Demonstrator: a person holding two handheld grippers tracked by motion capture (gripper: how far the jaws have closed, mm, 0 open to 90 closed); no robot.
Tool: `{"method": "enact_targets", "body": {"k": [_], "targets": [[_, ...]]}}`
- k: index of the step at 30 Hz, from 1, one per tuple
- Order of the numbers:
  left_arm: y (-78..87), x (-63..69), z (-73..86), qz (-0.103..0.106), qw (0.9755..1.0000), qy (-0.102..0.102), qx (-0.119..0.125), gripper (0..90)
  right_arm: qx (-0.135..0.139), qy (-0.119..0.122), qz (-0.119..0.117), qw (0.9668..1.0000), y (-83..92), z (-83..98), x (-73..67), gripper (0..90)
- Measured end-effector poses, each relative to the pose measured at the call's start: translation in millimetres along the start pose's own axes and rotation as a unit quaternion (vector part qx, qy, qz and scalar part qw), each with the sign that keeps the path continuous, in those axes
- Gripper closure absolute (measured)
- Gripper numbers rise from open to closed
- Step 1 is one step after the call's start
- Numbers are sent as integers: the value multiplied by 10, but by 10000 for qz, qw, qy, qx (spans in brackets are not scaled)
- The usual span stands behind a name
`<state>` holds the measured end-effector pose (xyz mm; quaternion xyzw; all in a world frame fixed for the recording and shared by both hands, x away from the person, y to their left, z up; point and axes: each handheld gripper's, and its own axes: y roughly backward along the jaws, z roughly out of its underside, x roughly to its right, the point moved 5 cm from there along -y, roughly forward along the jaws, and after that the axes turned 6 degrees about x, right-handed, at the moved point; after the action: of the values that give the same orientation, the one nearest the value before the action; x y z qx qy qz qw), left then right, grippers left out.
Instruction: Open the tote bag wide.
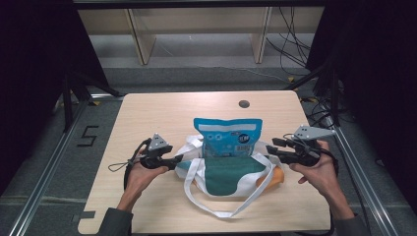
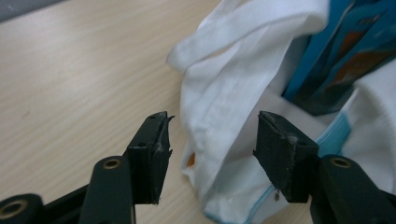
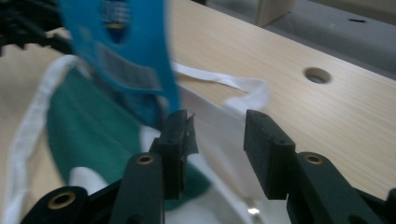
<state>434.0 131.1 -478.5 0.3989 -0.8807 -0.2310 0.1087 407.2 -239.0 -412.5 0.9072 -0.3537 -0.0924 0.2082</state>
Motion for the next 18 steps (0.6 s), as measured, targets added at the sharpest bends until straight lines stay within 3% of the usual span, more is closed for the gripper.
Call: {"method": "enact_targets", "body": {"k": [1,2,4,5,7,8,9,12,13,15,16,18], "targets": [[0,0,0,0,10000,0,0,437,0,0,0,10000,0,0,0,592],[-7,21,-34,44,9999,-113,-5,439,-84,60,-216,9997,-57,-18,-129,567],[-55,84,-77,113,9998,-178,2,438,-113,160,-284,9994,-88,-26,-163,554],[-81,99,-100,148,9995,-286,-12,437,-168,93,-374,9991,-121,-23,-228,542],[-141,134,-144,160,9996,-235,50,435,-237,238,-500,9982,-188,-20,-262,520],[-165,151,-170,178,9995,-237,53,435,-334,149,-512,9980,-211,-10,-284,510],[-192,153,-194,242,9991,-354,54,437,-313,205,-523,9979,-257,-5,-290,500],[-302,182,-223,390,9988,-288,65,447,-499,122,-625,9967,-351,14,-306,451],[-333,183,-220,377,9989,-273,19,454,-572,225,-716,9955,-394,24,-290,452],[-398,164,-217,415,9987,-279,-9,488,-691,163,-704,9950,-454,64,-294,463],[-423,157,-214,457,9987,-220,-2,574,-885,303,-751,9928,-469,117,-299,514],[-446,130,-220,580,9981,-221,-22,610,-907,398,-677,9928,-455,129,-296,558]]}}
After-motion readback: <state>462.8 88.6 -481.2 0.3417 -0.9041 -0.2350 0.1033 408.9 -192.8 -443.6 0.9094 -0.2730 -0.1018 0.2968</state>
